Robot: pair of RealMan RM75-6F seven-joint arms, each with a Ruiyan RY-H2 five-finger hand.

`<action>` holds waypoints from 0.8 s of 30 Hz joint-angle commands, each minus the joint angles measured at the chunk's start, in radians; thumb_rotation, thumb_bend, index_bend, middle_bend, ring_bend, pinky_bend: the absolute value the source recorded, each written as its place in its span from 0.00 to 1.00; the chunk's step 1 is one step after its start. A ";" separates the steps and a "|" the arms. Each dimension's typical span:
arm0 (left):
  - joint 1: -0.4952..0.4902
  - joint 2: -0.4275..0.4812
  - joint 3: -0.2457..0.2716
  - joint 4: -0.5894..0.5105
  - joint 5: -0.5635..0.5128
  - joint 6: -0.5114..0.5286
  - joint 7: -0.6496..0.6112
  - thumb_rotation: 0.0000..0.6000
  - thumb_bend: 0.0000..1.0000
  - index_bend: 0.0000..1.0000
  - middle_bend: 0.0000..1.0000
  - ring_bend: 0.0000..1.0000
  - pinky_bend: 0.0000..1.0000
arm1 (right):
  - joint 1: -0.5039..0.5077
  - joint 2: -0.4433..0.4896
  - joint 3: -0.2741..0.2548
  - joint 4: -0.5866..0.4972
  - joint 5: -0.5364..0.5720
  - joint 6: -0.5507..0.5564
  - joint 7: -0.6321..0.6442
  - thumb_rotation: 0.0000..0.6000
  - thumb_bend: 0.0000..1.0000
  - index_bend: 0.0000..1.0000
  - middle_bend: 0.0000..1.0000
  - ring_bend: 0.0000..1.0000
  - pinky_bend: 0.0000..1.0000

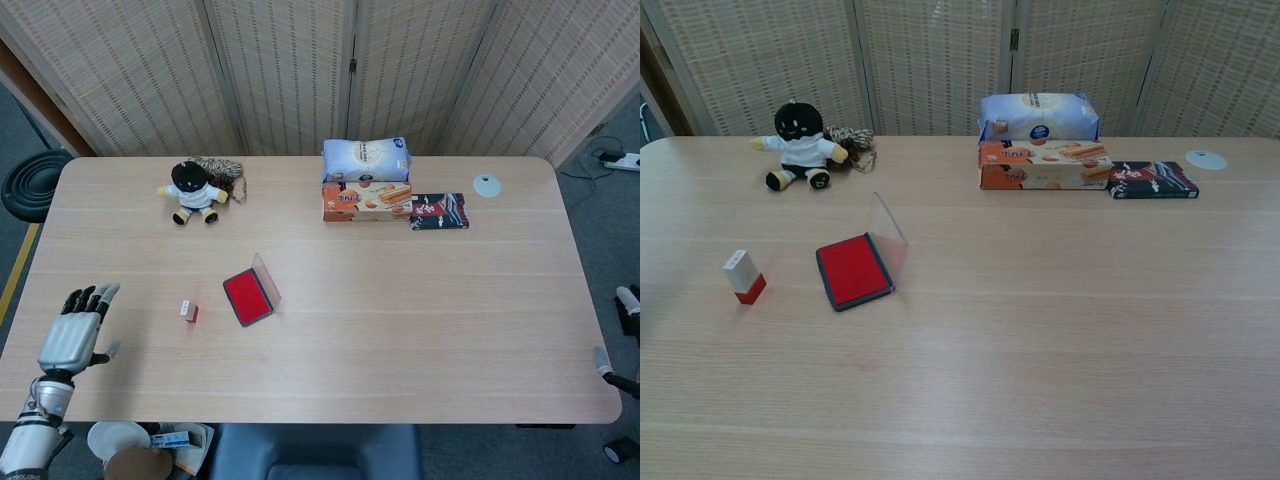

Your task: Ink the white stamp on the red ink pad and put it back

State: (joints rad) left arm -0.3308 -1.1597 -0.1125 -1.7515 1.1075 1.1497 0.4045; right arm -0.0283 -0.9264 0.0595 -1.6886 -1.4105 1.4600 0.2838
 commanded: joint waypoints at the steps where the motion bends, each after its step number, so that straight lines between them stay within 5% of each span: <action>1: -0.123 -0.083 -0.074 0.012 -0.155 -0.079 0.144 1.00 0.30 0.11 0.00 0.00 0.00 | 0.012 0.026 0.011 0.040 0.023 -0.044 0.100 1.00 0.38 0.02 0.00 0.00 0.00; 7: -0.219 -0.181 -0.083 0.017 -0.333 -0.034 0.346 1.00 0.30 0.16 0.00 0.00 0.00 | 0.025 0.041 0.003 0.094 -0.010 -0.083 0.235 1.00 0.38 0.02 0.00 0.00 0.00; 12: -0.259 -0.246 -0.071 0.034 -0.418 -0.006 0.415 1.00 0.30 0.22 0.00 0.00 0.00 | 0.030 0.048 -0.004 0.130 -0.035 -0.095 0.324 1.00 0.39 0.02 0.00 0.00 0.00; 24: -0.339 -0.344 -0.064 0.023 -0.567 0.101 0.561 1.00 0.30 0.20 0.00 0.00 0.00 | 0.020 0.059 -0.021 0.203 -0.094 -0.052 0.487 1.00 0.36 0.02 0.00 0.00 0.00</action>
State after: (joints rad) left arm -0.6653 -1.4993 -0.1785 -1.7308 0.5456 1.2473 0.9609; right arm -0.0060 -0.8691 0.0405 -1.4943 -1.4996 1.4008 0.7598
